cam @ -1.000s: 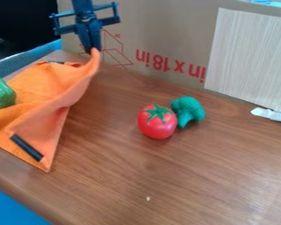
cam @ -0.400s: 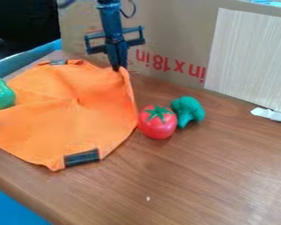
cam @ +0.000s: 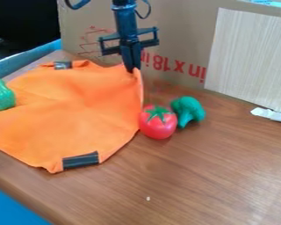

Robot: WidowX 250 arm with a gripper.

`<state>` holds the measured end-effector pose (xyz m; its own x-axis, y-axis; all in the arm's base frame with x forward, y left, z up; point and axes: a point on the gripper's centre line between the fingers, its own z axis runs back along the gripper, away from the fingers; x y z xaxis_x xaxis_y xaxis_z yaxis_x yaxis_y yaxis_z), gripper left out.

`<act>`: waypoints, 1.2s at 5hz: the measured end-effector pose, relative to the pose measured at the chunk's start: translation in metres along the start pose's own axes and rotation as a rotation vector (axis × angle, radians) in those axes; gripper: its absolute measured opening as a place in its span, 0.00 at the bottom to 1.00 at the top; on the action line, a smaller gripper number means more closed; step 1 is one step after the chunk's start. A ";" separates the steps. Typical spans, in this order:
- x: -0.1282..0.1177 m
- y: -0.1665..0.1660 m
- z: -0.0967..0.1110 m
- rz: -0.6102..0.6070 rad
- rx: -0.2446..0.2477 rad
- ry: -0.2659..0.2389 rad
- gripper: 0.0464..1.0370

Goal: Unfold the cloth from bottom left to top right

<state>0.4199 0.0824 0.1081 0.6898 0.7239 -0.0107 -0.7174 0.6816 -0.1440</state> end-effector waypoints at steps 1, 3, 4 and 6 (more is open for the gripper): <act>-0.003 -0.006 -0.009 -0.012 0.002 -0.023 0.19; -0.003 -0.012 -0.008 -0.033 -0.021 -0.014 0.78; -0.002 -0.009 -0.004 -0.028 -0.040 0.012 0.97; 0.015 0.035 0.037 -0.008 -0.055 0.057 0.96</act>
<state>0.4013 0.1208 0.1396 0.7012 0.7100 -0.0658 -0.7064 0.6793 -0.1988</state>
